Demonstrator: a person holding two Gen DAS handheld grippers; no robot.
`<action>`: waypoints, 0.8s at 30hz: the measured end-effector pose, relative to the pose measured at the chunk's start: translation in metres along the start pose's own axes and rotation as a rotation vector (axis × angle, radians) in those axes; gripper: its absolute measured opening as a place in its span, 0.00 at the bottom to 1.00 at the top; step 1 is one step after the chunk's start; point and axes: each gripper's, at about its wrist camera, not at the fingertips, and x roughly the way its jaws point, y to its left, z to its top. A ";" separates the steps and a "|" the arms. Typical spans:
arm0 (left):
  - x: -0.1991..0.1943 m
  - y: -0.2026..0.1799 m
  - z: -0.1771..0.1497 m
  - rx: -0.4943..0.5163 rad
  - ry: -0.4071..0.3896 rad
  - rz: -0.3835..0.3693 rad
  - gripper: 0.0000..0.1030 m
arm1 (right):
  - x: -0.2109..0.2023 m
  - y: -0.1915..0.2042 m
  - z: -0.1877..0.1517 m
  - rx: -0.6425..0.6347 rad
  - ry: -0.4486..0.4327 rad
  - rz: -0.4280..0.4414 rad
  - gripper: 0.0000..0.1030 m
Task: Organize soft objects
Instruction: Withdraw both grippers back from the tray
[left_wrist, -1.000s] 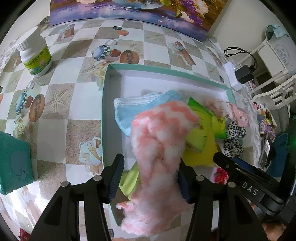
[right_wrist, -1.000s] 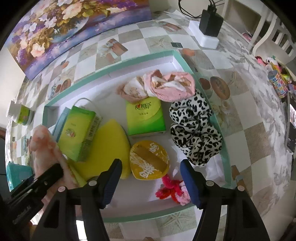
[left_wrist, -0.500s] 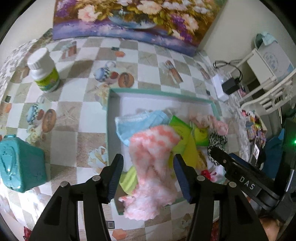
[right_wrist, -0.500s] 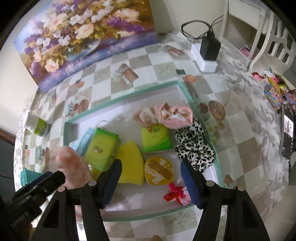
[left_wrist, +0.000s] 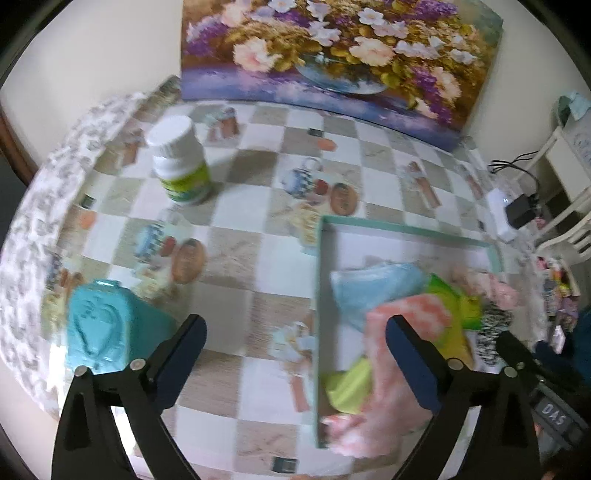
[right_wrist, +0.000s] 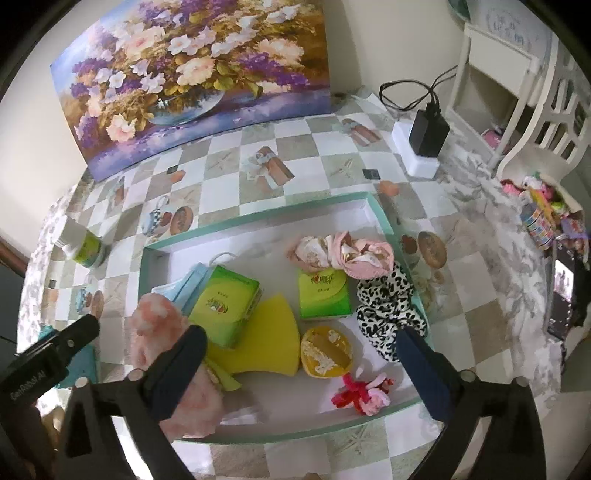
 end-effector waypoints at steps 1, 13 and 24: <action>-0.001 0.002 -0.001 0.004 -0.008 0.017 0.97 | 0.000 0.001 0.000 -0.007 0.000 -0.002 1.00; -0.011 0.022 -0.013 0.044 -0.023 0.175 0.99 | -0.007 0.015 -0.010 -0.046 -0.014 -0.019 1.00; -0.042 0.040 -0.027 -0.001 -0.086 0.187 0.99 | -0.018 0.027 -0.032 -0.065 -0.021 -0.010 1.00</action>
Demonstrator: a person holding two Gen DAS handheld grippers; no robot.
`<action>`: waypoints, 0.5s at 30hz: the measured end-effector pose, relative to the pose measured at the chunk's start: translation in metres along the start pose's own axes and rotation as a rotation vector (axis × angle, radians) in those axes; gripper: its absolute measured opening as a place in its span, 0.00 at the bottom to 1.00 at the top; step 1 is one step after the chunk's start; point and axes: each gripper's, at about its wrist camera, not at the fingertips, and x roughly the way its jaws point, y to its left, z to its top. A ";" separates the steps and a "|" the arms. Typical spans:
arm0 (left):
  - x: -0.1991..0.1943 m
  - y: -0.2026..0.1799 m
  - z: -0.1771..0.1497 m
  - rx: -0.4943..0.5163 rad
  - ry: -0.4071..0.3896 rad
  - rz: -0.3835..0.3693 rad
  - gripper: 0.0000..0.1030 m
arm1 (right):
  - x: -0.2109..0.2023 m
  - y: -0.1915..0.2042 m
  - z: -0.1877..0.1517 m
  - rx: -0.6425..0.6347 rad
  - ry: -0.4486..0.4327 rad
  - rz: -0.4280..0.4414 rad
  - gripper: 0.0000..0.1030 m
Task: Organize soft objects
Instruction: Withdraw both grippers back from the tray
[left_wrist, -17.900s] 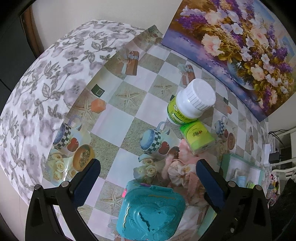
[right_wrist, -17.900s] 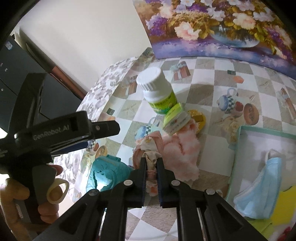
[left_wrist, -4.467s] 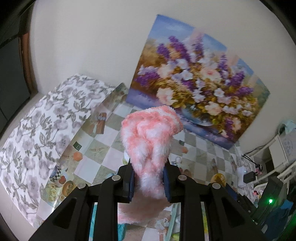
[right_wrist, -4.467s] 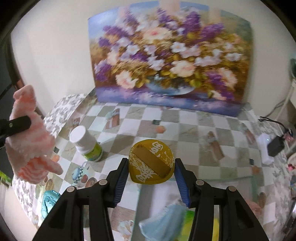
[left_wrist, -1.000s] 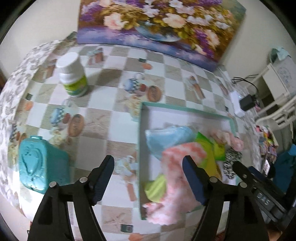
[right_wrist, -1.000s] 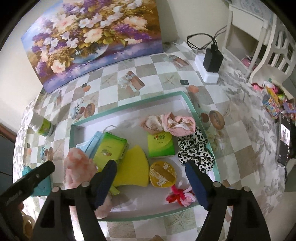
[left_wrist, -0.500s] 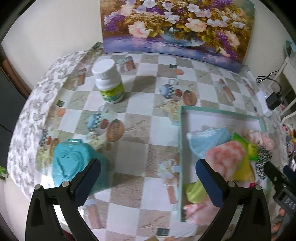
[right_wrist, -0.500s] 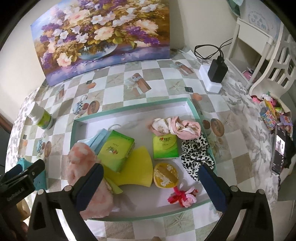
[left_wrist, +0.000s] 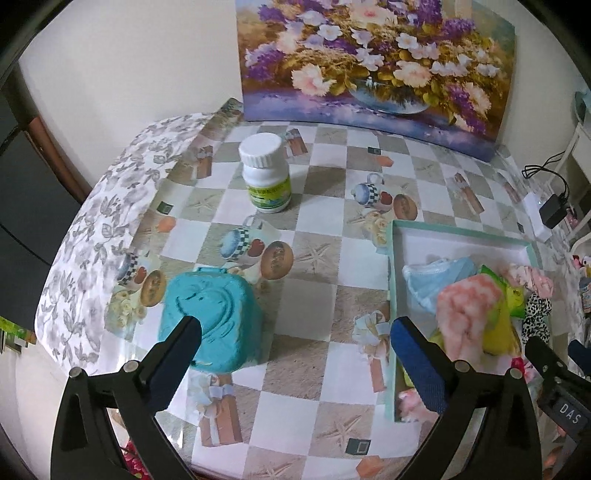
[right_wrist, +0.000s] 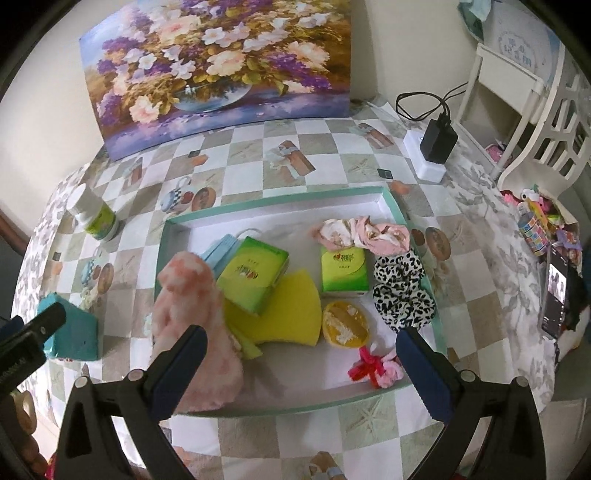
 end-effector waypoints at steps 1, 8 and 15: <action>-0.002 0.002 -0.003 0.000 0.002 0.017 0.99 | -0.001 0.002 -0.002 -0.005 0.000 0.004 1.00; -0.003 0.013 -0.022 0.015 0.035 0.097 0.99 | 0.000 0.008 -0.016 -0.022 0.017 0.003 1.00; -0.005 0.022 -0.040 0.013 0.065 0.082 0.99 | -0.003 0.013 -0.031 -0.038 0.023 0.000 1.00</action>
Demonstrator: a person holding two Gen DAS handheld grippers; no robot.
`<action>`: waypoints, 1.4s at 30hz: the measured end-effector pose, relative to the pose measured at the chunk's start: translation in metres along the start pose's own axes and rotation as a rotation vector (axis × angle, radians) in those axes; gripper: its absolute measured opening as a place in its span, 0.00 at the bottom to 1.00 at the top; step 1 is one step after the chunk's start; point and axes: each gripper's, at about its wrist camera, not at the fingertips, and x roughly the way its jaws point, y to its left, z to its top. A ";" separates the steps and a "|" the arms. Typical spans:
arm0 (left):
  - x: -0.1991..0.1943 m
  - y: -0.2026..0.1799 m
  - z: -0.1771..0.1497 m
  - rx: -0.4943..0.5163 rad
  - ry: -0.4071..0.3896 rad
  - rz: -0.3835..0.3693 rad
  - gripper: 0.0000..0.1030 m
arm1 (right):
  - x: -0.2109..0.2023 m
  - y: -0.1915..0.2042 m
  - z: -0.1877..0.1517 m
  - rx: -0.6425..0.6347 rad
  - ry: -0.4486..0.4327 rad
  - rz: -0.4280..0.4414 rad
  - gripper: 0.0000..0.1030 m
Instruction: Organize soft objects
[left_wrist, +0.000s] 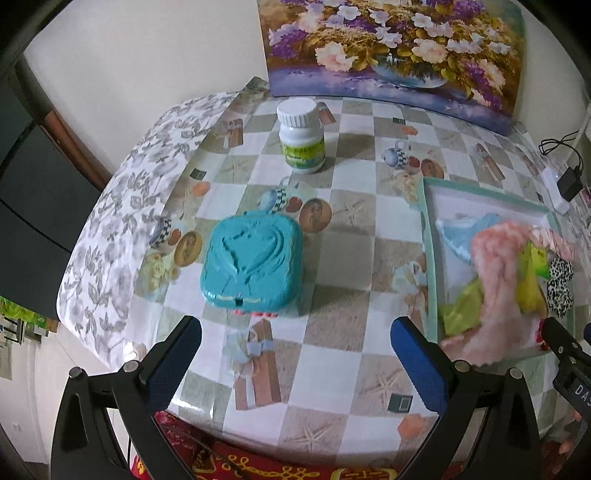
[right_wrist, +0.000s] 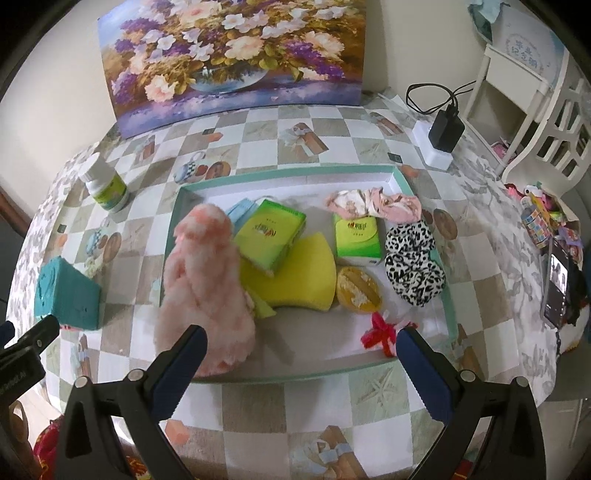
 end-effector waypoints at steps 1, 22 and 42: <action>0.000 0.001 -0.001 -0.001 0.001 -0.001 0.99 | -0.001 0.000 -0.002 0.001 0.001 0.001 1.00; 0.002 0.003 -0.023 0.040 0.023 -0.012 0.99 | -0.016 0.010 -0.026 -0.026 -0.032 0.004 1.00; 0.013 0.007 -0.019 0.029 0.067 -0.050 0.99 | -0.007 0.016 -0.024 -0.064 -0.007 -0.023 1.00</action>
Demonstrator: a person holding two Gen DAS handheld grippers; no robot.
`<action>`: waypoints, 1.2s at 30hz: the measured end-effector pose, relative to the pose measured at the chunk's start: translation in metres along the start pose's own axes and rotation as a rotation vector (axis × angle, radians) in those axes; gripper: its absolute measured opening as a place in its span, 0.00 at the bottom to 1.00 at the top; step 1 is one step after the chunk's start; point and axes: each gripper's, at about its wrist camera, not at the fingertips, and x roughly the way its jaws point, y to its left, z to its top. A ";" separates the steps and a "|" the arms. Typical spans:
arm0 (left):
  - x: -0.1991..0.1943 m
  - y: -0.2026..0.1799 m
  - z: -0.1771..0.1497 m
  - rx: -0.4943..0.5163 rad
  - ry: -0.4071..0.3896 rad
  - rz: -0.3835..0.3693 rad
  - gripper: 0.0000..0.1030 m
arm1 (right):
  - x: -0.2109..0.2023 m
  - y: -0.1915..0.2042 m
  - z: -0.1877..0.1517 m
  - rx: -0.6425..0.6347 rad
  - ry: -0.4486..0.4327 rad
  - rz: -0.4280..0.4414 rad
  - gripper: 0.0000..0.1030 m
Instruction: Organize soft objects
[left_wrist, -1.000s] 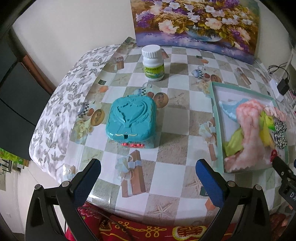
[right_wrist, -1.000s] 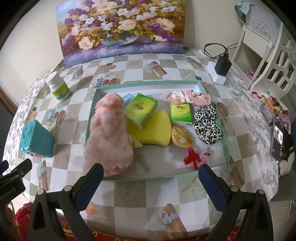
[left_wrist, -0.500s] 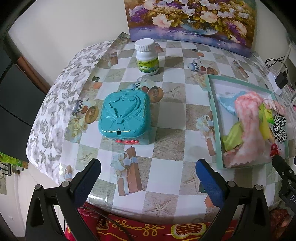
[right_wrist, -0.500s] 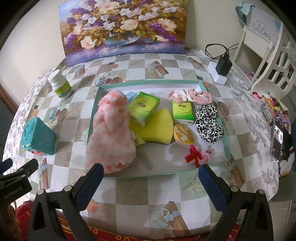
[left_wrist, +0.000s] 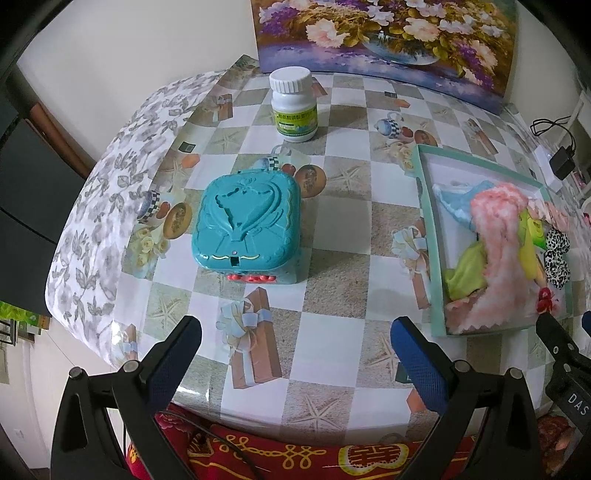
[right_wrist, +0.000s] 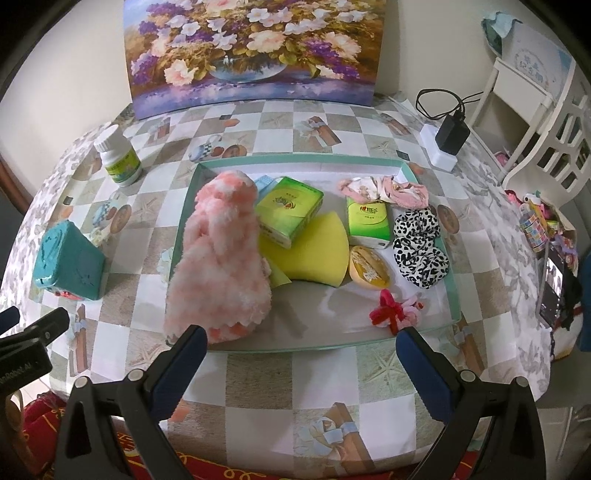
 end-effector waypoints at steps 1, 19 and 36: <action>0.000 0.000 0.000 0.000 0.001 0.000 0.99 | 0.000 0.000 0.000 0.001 0.000 -0.001 1.00; 0.002 0.000 -0.002 0.001 0.004 -0.001 0.99 | 0.002 -0.002 0.001 -0.002 0.003 -0.009 1.00; 0.003 0.001 -0.001 0.001 0.006 -0.001 0.99 | 0.003 0.000 0.001 -0.008 0.008 -0.014 1.00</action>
